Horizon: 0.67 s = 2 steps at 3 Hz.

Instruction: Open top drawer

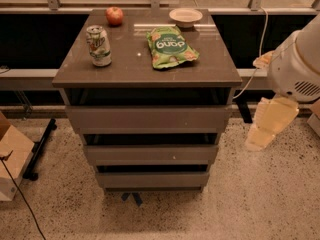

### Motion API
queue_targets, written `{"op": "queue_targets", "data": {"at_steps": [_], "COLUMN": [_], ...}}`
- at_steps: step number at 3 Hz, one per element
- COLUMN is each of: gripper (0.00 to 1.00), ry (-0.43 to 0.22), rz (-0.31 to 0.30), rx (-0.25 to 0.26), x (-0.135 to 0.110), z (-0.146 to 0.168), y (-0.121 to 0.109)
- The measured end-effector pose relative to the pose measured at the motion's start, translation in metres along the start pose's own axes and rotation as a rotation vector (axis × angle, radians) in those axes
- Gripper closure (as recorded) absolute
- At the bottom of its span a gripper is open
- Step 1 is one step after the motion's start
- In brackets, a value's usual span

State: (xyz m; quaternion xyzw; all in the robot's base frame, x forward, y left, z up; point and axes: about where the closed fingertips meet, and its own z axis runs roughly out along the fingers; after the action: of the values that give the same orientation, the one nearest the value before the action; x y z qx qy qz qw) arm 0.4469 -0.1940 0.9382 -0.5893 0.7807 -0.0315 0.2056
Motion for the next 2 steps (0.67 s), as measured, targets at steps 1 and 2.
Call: {"op": "queue_targets", "data": {"at_steps": [1,2], "gripper": [0.0,0.0], "ry": [-0.044,-0.047], "rz": [0.04,0.042], "rx": [0.044,0.045], "x": [-0.0107,-0.0121], "z": [0.0378,0.045], "y": [-0.0039,-0.003]}}
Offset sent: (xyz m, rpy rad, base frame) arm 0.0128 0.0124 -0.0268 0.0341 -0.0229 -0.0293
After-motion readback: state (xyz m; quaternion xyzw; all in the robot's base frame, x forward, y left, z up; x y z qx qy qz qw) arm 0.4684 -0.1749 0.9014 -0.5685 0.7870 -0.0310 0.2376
